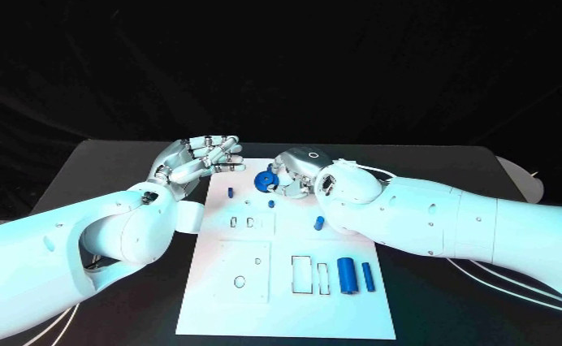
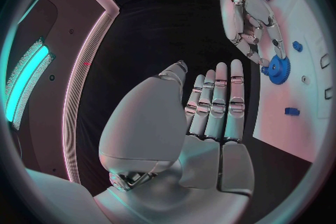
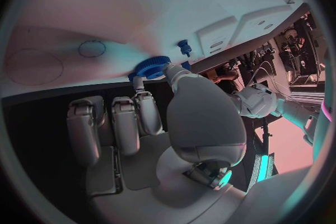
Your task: Assemble the parts on the task board
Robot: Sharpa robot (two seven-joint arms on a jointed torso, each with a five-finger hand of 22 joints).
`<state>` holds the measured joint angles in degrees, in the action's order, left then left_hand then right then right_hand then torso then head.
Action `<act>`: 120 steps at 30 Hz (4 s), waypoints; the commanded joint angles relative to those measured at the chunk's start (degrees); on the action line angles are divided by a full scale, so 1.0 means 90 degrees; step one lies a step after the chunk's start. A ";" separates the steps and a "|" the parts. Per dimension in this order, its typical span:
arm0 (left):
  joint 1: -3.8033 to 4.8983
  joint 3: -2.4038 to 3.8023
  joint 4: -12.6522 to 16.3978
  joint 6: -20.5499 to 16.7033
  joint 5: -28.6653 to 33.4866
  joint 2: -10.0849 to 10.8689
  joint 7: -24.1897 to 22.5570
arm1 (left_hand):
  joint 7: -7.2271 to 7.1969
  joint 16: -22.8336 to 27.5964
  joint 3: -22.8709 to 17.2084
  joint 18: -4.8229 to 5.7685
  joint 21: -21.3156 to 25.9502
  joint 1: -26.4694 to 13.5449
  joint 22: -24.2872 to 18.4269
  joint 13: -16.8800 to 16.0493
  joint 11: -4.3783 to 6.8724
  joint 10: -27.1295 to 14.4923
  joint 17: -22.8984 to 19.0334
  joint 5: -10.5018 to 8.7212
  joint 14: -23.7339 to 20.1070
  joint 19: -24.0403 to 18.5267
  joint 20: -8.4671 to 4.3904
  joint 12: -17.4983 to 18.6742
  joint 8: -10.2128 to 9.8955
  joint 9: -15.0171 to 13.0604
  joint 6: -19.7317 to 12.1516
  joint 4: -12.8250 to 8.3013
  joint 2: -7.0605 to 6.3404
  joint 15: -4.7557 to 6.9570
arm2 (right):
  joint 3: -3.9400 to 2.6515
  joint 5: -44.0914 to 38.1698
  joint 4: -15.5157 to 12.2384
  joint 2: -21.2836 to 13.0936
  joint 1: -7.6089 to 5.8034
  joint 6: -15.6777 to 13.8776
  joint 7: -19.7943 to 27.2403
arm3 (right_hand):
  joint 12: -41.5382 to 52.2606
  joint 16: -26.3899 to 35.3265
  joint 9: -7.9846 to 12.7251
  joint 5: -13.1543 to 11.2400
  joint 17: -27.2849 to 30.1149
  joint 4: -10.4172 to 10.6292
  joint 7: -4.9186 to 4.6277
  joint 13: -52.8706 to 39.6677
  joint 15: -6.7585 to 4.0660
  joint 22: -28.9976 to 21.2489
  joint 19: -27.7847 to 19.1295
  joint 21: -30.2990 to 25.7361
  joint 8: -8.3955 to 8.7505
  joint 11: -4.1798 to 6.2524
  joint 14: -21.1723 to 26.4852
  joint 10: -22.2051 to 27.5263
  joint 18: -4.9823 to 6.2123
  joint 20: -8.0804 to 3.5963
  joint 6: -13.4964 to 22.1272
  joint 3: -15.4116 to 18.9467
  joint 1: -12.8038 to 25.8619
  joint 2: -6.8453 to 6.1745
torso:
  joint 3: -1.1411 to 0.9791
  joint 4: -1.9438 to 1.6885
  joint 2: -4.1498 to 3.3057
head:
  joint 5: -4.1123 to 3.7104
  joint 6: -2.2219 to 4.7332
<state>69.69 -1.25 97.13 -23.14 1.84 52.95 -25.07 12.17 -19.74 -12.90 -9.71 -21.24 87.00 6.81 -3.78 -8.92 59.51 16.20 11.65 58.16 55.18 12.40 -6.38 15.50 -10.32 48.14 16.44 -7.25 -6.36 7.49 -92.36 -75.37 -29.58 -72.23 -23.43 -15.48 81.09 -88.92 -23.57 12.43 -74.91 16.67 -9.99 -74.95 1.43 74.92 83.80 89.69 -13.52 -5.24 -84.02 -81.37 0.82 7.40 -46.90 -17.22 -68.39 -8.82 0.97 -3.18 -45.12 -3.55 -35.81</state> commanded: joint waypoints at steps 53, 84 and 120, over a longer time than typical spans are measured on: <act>0.0007 0.0003 -0.0120 0.0167 -0.0031 -0.0027 -0.0017 | -0.0013 0.0061 -0.0065 -0.0090 0.0048 0.0035 -0.0019 0.0005 -0.0036 0.0038 0.0021 -0.0040 -0.0023 0.0021 0.0006 0.0061 -0.0030 0.0011 -0.0022 -0.0033 -0.0038 -0.0022 | -0.0018 0.2664 -0.0425 -0.2736 0.0124 0.0236 0.2352 | 0.0036 -0.0078 0.0089 -0.0047 -0.1506 -0.0812 -0.0010 -0.0651 -0.0034 0.1676 0.0688 0.0034 0.0229 0.0001 -0.0625 -0.0023 -0.0091 -0.0019 -0.0082 -0.0459 -0.1230 -0.0427 | -0.0075 0.0157 0.0074 | 0.0005 -0.0014; 0.0008 0.0003 -0.0111 0.0164 -0.0035 -0.0003 0.0002 | -0.0013 0.0069 -0.0078 -0.0090 0.0051 0.0053 -0.0023 0.0005 -0.0036 0.0043 0.0027 -0.0039 -0.0025 0.0022 0.0005 0.0072 -0.0033 0.0012 -0.0020 -0.0041 -0.0049 -0.0022 | -0.0018 0.2618 -0.0245 -0.2391 0.0160 0.0179 0.2280 | 0.0153 -0.0089 0.0051 -0.0004 -0.1549 -0.0745 0.0005 -0.0763 -0.0031 0.1676 0.0688 0.0034 0.0134 0.0010 -0.0635 -0.0143 -0.0091 -0.0006 -0.0408 -0.0620 -0.1162 -0.0242 | -0.0085 0.0157 0.0076 | 0.0021 -0.0039; 0.0007 0.0003 -0.0117 0.0170 -0.0036 0.0007 0.0017 | -0.0012 0.0072 -0.0085 -0.0090 0.0053 0.0058 -0.0025 0.0005 -0.0037 0.0045 0.0030 -0.0039 -0.0025 0.0023 0.0005 0.0078 -0.0034 0.0012 -0.0020 -0.0041 -0.0050 -0.0022 | -0.0021 0.2604 -0.0304 -0.2345 0.0178 -0.0307 0.2306 | 0.0260 -0.0099 -0.0113 -0.0021 -0.1592 -0.0872 0.0287 -0.0875 -0.0238 0.1676 0.0688 0.0034 -0.0248 0.0255 -0.0645 -0.0282 -0.0091 -0.0183 -0.1050 -0.0983 -0.1223 0.0145 | -0.0089 0.0169 0.0081 | 0.0039 -0.0079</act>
<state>69.69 -1.26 95.99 -22.63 1.77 53.08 -24.61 12.16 -19.29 -13.22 -9.71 -21.02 87.23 6.67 -3.78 -9.12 59.70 16.38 11.65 58.16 55.18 12.40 -5.95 15.51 -10.30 48.14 16.12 -7.48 -6.36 7.31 -68.28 -77.86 -50.65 -70.66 -24.66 4.77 83.15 -89.59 -24.11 11.93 -74.94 8.84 -7.88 -74.90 -0.34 74.94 83.89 89.69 -15.38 -3.47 -83.93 -83.87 0.82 6.22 -55.38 -25.70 -79.41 -8.64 0.16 -1.72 -44.42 -3.24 -36.50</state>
